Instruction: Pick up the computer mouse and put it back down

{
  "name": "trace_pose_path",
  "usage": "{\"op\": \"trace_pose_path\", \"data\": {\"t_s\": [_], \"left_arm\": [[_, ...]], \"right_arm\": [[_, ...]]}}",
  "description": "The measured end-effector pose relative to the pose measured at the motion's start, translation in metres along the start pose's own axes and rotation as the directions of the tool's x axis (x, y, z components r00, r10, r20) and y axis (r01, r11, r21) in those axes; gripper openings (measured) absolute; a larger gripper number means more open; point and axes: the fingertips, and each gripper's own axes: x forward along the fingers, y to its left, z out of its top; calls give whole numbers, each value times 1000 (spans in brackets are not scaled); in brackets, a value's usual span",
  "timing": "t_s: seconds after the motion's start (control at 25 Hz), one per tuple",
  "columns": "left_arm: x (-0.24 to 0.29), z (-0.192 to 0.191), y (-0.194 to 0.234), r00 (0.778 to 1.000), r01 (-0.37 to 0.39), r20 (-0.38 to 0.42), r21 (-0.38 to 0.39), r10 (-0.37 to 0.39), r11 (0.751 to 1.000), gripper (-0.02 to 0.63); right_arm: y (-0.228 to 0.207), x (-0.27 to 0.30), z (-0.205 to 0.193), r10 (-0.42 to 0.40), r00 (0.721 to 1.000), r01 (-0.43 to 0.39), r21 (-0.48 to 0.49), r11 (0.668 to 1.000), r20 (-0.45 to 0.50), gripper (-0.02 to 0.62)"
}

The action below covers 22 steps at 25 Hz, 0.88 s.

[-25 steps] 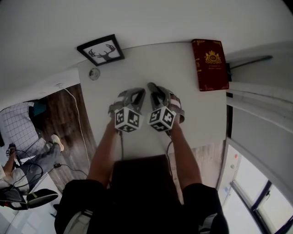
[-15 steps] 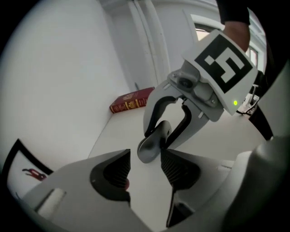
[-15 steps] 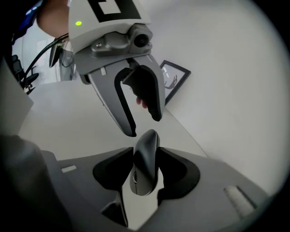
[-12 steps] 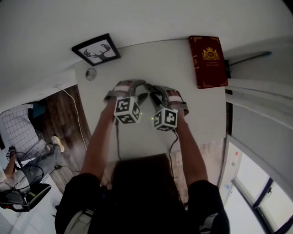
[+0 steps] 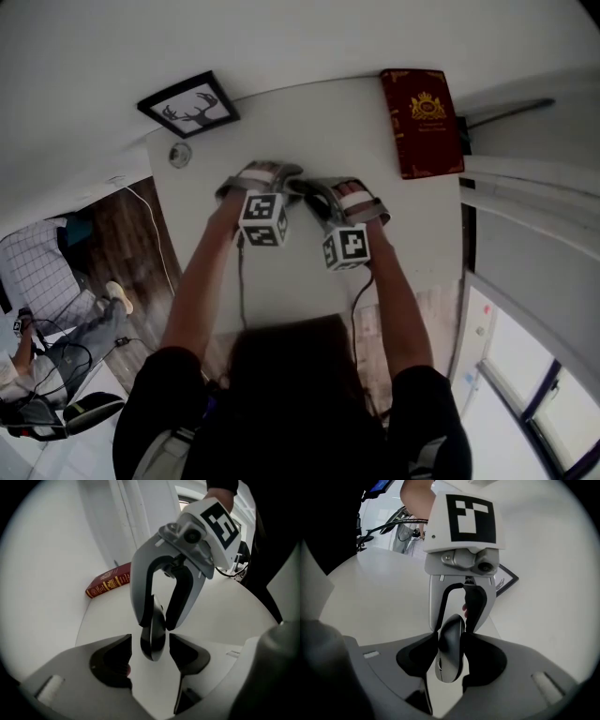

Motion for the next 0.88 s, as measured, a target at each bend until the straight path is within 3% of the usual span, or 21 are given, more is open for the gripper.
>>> {"op": "trace_pose_path", "data": {"t_s": [0.36, 0.44, 0.64, 0.88], "left_arm": [[12, 6, -12, 998, 70, 4, 43, -70, 997, 225], [12, 6, -17, 996, 86, 8, 44, -86, 995, 189], [12, 5, -20, 995, 92, 25, 27, -93, 995, 170], [13, 6, -8, 997, 32, 76, -58, -27, 998, 146]], "right_arm": [[3, 0, 4, 18, 999, -13, -108, 994, 47, 184], [3, -1, 5, 18, 998, -10, -140, 990, 57, 183], [4, -3, 6, 12, 998, 3, -224, 975, 68, 184], [-6, -11, 3, -33, 996, 44, -145, 988, 84, 183]]}}
